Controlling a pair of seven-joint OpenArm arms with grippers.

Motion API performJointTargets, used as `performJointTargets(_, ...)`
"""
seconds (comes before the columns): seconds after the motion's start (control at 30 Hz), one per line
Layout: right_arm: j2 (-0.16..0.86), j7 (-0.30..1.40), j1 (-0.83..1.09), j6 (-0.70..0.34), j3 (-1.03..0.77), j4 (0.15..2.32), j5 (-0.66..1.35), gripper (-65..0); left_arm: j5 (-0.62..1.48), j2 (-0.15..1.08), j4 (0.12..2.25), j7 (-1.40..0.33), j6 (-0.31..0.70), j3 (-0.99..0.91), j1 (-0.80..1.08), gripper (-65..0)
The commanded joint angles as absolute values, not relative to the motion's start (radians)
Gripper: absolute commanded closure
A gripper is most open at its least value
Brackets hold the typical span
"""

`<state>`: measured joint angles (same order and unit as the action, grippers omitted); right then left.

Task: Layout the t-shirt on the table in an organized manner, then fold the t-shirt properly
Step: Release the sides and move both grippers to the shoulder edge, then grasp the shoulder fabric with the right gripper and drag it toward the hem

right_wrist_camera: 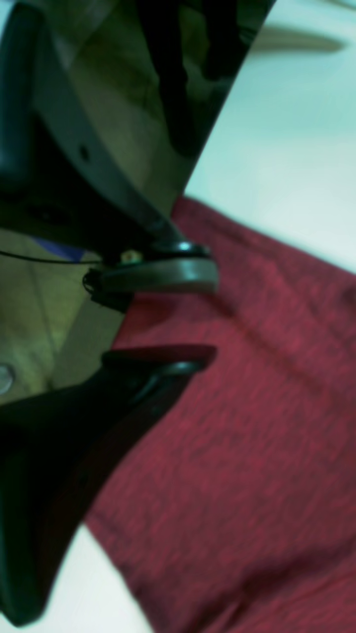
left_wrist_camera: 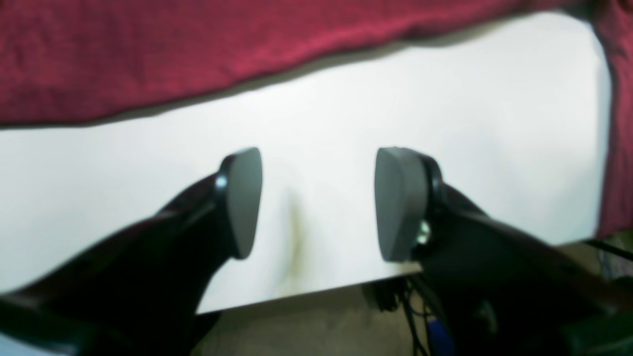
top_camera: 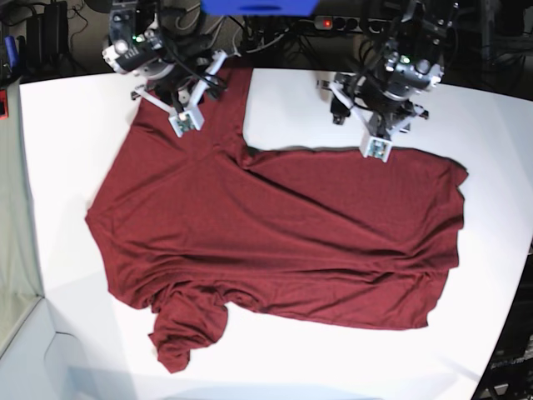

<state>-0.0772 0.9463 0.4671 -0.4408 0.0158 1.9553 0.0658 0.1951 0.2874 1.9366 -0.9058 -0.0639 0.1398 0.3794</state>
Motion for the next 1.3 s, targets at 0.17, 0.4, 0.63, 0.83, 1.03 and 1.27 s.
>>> performJointTargets(0.17,-0.077,0.881,0.463,-0.441,0.018,1.933,0.077,-20.1,0.193,0.294,1.954,-0.894,-0.065,0.133,0.381,-35.3)
performJointTargets(0.4,-0.077,0.877,0.409,-0.441,0.021,1.782,0.077,-19.8,0.186,0.295,1.954,-0.894,-0.065,0.130,0.384,-35.3)
performJointTargets(0.63,-0.077,0.774,0.394,-0.440,0.021,1.635,0.077,-8.3,0.183,0.305,1.951,-0.894,-0.065,0.128,0.386,-35.3)
performJointTargets(0.83,-0.076,0.757,0.305,-0.438,0.016,1.452,0.077,0.0,0.191,0.325,1.949,-0.894,-0.065,0.128,0.383,-35.3)
performJointTargets(1.03,-0.051,0.746,0.219,-0.438,0.013,1.472,0.077,0.0,0.191,0.325,1.948,-0.894,-0.065,0.128,0.381,-35.3)
performJointTargets(1.27,-0.015,0.881,0.008,-0.438,0.004,1.569,0.077,0.0,0.191,0.320,1.949,-0.894,-0.065,0.127,0.375,-35.3)
